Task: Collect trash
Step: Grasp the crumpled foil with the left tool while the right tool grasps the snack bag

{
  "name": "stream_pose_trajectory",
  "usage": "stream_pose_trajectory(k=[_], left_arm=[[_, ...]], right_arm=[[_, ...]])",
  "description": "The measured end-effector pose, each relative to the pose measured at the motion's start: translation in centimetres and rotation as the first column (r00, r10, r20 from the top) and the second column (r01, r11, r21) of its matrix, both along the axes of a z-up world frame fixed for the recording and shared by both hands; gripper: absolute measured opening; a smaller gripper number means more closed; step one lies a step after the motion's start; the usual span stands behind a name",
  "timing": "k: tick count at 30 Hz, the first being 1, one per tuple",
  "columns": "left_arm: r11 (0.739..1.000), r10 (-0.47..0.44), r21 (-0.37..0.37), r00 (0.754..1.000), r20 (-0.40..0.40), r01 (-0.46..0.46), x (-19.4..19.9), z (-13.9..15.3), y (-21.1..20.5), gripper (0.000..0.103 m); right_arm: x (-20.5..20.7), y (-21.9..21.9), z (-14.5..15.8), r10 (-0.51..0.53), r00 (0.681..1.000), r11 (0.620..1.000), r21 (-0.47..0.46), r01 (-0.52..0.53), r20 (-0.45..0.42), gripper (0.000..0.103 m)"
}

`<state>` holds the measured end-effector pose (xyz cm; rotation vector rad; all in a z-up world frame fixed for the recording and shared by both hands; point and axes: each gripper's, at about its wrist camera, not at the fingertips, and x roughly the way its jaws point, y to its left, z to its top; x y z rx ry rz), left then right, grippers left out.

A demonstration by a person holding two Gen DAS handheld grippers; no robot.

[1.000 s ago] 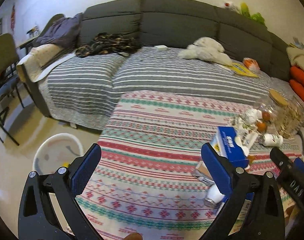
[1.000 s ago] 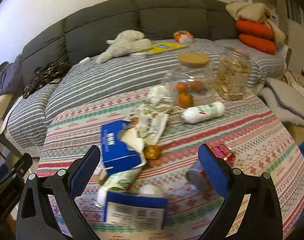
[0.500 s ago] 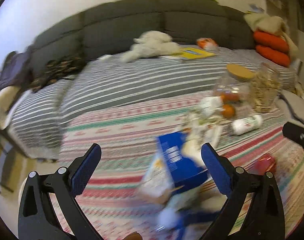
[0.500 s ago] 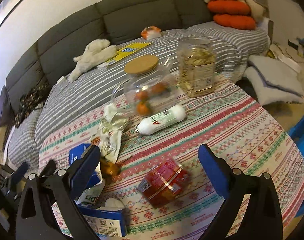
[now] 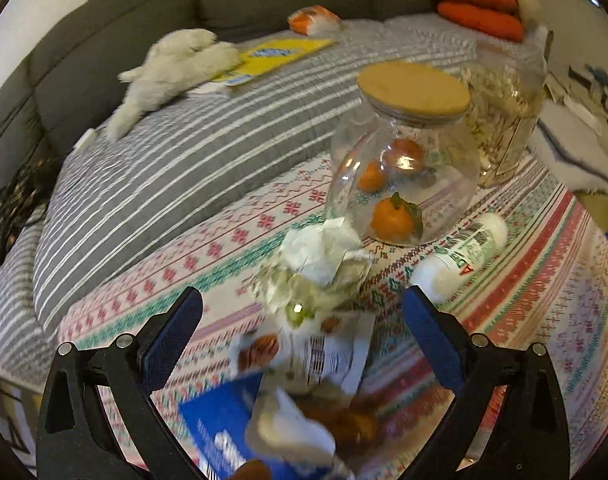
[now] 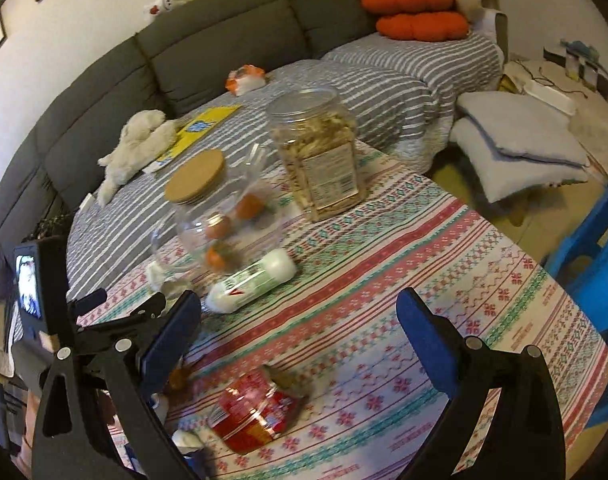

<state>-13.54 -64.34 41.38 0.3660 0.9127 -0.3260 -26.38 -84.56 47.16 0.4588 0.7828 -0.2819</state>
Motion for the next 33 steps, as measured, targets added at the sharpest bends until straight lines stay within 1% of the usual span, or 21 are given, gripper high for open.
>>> stream_pose_trajectory(k=[2, 4, 5, 7, 9, 10, 11, 12, 13, 14, 15, 16, 20, 24, 27, 29, 33], left_arm=[[0.998, -0.039, 0.049, 0.999, -0.018, 0.040, 1.0, -1.2, -1.0, 0.096], [0.992, -0.082, 0.098, 0.996, -0.020, 0.083, 1.6, -2.2, -2.0, 0.095], [0.989, -0.097, 0.110, 0.995, -0.022, 0.099, 1.9, -2.7, -2.4, 0.094], [0.984, -0.131, 0.114, 0.991, -0.037, 0.134, 2.3, -3.4, -3.0, 0.088], [0.981, -0.149, 0.120, 0.987, -0.052, 0.154, 2.4, -3.8, -3.2, 0.075], [0.977, -0.157, 0.139, 0.986, -0.053, 0.163, 2.4, -4.1, -3.2, 0.071], [0.974, -0.162, 0.155, 0.986, -0.050, 0.168, 2.5, -4.3, -3.2, 0.062], [0.972, -0.165, 0.164, 0.985, -0.047, 0.170, 2.4, -4.5, -3.3, 0.050], [0.973, -0.165, 0.159, 0.985, -0.044, 0.170, 2.4, -4.4, -3.0, 0.046], [0.972, -0.177, 0.145, 0.982, -0.062, 0.184, 2.3, -4.0, -2.5, 0.036], [0.976, -0.169, 0.127, 0.984, -0.061, 0.176, 2.5, -3.7, -2.2, 0.033], [0.982, -0.154, 0.099, 0.986, -0.057, 0.159, 2.4, -3.1, -1.5, 0.018], [0.994, -0.106, 0.013, 0.994, -0.030, 0.106, 1.5, -0.8, 0.8, 0.015], [0.992, -0.070, -0.103, 0.998, 0.011, 0.070, -0.4, 2.3, 2.7, 0.014], [0.979, -0.029, -0.202, 0.997, 0.069, 0.043, -2.4, 5.7, 4.3, 0.014], [0.968, -0.006, -0.250, 0.995, 0.103, 0.032, -3.1, 7.5, 4.7, 0.014], [0.940, 0.050, -0.342, 0.984, 0.174, 0.013, -6.0, 11.5, 7.7, 0.014]], right_arm=[[0.4, -0.9, -0.4, -0.021, 1.000, 1.000, -0.010, 0.021, -0.012, 0.095], [0.7, -1.7, -0.9, -0.046, 0.999, 0.999, 0.010, 0.046, -0.023, 0.095], [0.9, -2.3, -1.3, -0.061, 0.998, 0.997, 0.037, 0.063, -0.031, 0.095], [1.2, -2.8, -1.9, -0.073, 0.996, 0.994, 0.077, 0.076, -0.045, 0.095], [1.7, -3.0, -2.4, -0.080, 0.995, 0.992, 0.095, 0.085, -0.058, 0.095], [1.9, -3.0, -2.6, -0.082, 0.994, 0.991, 0.096, 0.088, -0.065, 0.095], [2.0, -3.0, -2.7, -0.082, 0.994, 0.991, 0.096, 0.089, -0.068, 0.095], [2.2, -3.0, -2.9, -0.082, 0.994, 0.991, 0.098, 0.089, -0.073, 0.095], [2.3, -2.9, -3.0, -0.083, 0.994, 0.991, 0.102, 0.090, -0.076, 0.095], [2.4, -2.9, -3.1, -0.083, 0.994, 0.990, 0.108, 0.091, -0.078, 0.095], [2.5, -2.8, -3.1, -0.080, 0.994, 0.989, 0.116, 0.089, -0.080, 0.095], [2.5, -2.7, -3.1, -0.076, 0.994, 0.989, 0.121, 0.085, -0.080, 0.095], [2.6, -1.9, -3.0, -0.044, 0.996, 0.992, 0.118, 0.053, -0.075, 0.095], [3.0, -0.2, -3.0, -0.001, 0.998, 0.994, 0.106, 0.008, -0.063, 0.095], [3.9, 2.2, -3.2, 0.087, 0.995, 0.992, 0.099, -0.082, -0.054, 0.095], [4.5, 4.1, -3.2, 0.156, 0.987, 0.984, 0.092, -0.152, -0.044, 0.095], [5.6, 7.8, -3.6, 0.285, 0.958, 0.956, 0.082, -0.280, -0.044, 0.095]])
